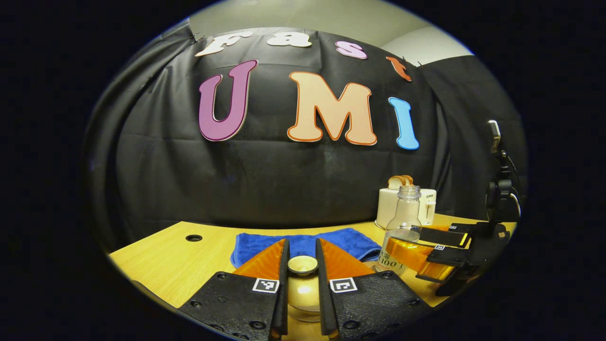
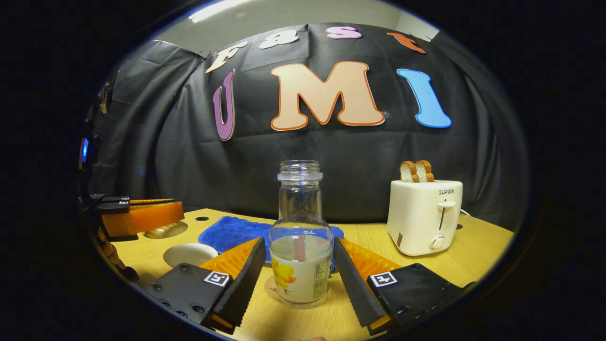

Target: Open the teacup lid with one hand, grasp the water bottle and pour water into the teacup with the other hand; after pouring, place the water bottle on the coaster and then close the teacup lid.

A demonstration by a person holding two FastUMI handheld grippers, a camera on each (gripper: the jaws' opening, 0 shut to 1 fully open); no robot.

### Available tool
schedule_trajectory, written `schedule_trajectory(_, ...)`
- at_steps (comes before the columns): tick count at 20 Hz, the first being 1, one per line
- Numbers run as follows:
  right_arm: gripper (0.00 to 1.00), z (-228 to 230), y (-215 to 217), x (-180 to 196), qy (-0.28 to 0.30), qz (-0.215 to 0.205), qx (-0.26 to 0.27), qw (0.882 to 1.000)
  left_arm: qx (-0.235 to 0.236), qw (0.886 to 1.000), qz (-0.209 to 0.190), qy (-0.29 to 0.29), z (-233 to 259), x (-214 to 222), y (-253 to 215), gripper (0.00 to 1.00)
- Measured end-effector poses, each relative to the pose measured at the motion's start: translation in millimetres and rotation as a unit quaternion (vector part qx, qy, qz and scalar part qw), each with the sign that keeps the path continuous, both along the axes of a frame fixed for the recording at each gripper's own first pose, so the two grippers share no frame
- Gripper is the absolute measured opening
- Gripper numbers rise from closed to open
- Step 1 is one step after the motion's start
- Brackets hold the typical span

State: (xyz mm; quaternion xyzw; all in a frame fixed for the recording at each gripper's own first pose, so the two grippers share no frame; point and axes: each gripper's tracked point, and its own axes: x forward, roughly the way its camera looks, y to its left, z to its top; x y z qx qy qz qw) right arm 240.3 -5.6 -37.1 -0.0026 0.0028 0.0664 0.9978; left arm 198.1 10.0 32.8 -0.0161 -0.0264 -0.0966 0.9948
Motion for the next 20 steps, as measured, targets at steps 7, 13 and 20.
schedule_trajectory(7,0.87,-2,2,-5,0.009,0.001,-0.003,1.000,-0.001,1.000,-0.001,0.000,0,-1,-1,0.24)
schedule_trajectory(13,0.92,-1,-3,-22,0.007,-0.005,-0.002,1.000,-0.001,1.000,-0.005,-0.001,2,-1,-4,0.24)
schedule_trajectory(20,0.94,3,-27,-61,-0.001,-0.017,-0.001,1.000,0.011,1.000,-0.014,0.022,-11,8,-17,0.24)
